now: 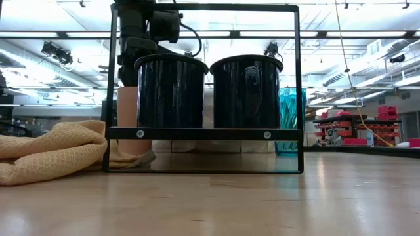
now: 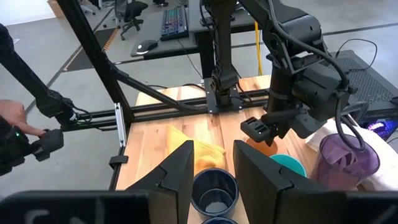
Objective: Stack small to large cups/mugs on shelf
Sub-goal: Put the orange cup on the shelf
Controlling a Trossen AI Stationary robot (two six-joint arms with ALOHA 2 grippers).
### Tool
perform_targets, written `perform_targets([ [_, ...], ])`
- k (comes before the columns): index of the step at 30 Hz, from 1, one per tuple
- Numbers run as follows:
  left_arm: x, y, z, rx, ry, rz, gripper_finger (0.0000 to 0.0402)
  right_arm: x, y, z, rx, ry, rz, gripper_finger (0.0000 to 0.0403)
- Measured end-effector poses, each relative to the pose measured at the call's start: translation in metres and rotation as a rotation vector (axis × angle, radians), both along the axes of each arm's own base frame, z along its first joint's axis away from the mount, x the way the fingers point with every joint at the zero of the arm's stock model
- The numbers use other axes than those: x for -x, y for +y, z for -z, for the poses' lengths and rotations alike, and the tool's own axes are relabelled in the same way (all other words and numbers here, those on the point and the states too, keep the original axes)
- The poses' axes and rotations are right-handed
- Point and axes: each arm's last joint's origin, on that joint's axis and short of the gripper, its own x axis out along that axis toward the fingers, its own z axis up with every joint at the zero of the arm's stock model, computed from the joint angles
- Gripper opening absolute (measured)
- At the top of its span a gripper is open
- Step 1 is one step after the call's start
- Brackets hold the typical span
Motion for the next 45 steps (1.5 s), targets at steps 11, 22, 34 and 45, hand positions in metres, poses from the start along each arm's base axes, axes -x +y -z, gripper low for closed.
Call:
perform_targets([
  [11,0.0,-0.001,0.001,0.01,0.002,-0.059,0.0195,0.0,0.0,0.0,0.0,0.0,0.0,0.0119],
  [22,-0.001,-0.001,0.001,0.032,-0.004,-0.114,0.0189,0.0,0.0,0.0,-0.001,0.0,0.001,0.0119],
  [34,-0.003,-0.007,0.001,0.048,-0.008,-0.148,0.0171,0.0,0.0,0.0,0.005,-0.002,0.014,0.0119],
  [45,-0.006,-0.014,0.001,0.044,-0.01,-0.099,0.0143,0.0,0.0,0.0,0.005,-0.002,0.015,0.0119],
])
